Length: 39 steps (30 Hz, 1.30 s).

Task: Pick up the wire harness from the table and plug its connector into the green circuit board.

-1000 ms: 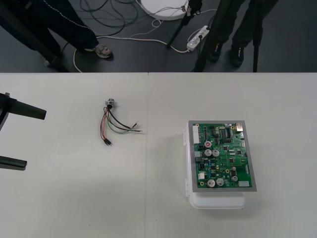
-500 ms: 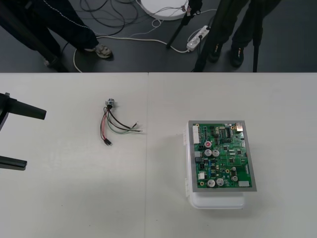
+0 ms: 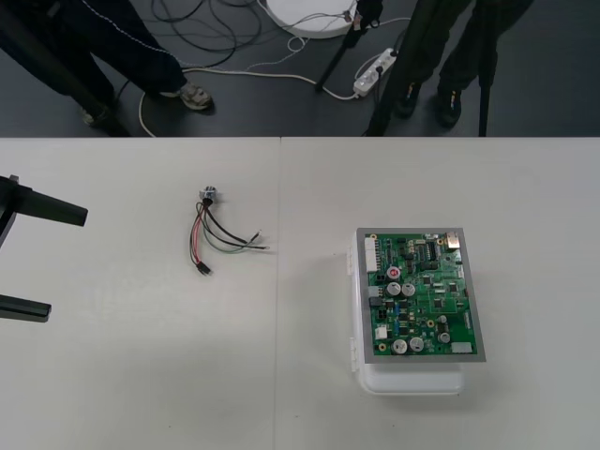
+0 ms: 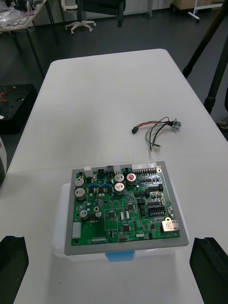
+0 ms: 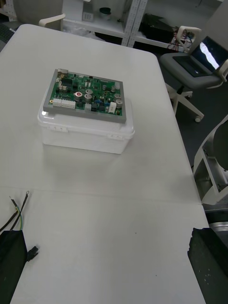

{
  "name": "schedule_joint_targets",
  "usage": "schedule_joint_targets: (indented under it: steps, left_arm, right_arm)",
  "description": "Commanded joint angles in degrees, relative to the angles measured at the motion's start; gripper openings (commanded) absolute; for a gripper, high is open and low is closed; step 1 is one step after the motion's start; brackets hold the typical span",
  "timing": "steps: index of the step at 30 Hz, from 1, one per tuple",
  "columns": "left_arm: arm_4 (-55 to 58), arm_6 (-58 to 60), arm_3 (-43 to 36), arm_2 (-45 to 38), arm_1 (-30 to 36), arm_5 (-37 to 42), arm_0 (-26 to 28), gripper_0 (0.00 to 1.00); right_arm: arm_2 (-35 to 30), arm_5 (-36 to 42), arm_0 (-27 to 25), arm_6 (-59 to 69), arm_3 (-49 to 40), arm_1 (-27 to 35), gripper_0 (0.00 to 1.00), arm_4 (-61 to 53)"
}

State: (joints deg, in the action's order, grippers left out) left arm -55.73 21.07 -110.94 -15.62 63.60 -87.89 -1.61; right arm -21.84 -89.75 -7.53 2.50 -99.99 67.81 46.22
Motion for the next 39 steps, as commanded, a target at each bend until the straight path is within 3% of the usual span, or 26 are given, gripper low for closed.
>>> schedule_joint_targets:
  steps: [1,2,17,26,39]
  left_arm:
    - [-0.25,-0.95,-1.21,-1.78,2.49,-2.11,1.09,1.0]
    - [-1.57,-0.95,-0.33,0.24,-0.23,-2.11,3.72,1.0]
    - [-2.98,-1.56,-0.06,0.24,-1.2,-2.11,3.99,1.0]
    - [-3.51,-3.85,4.51,1.73,-1.2,-2.11,1.26,1.0]
    - [-10.18,-20.72,18.92,10.35,-1.11,-2.11,-7.26,1.0]
  right_arm:
    - [-1.63,-0.25,-0.73,-0.39,-0.29,0.3,1.0,-0.86]
    - [-1.63,-0.25,-0.73,-0.39,-0.29,0.3,1.0,-0.86]
    - [-1.63,-0.25,-0.73,-0.39,-0.29,0.3,1.0,-0.86]
    - [-1.63,-0.25,-0.73,-0.39,-0.29,0.3,1.0,-0.86]
    - [1.98,-0.25,-3.28,-0.39,0.76,-1.45,1.0,-0.51]
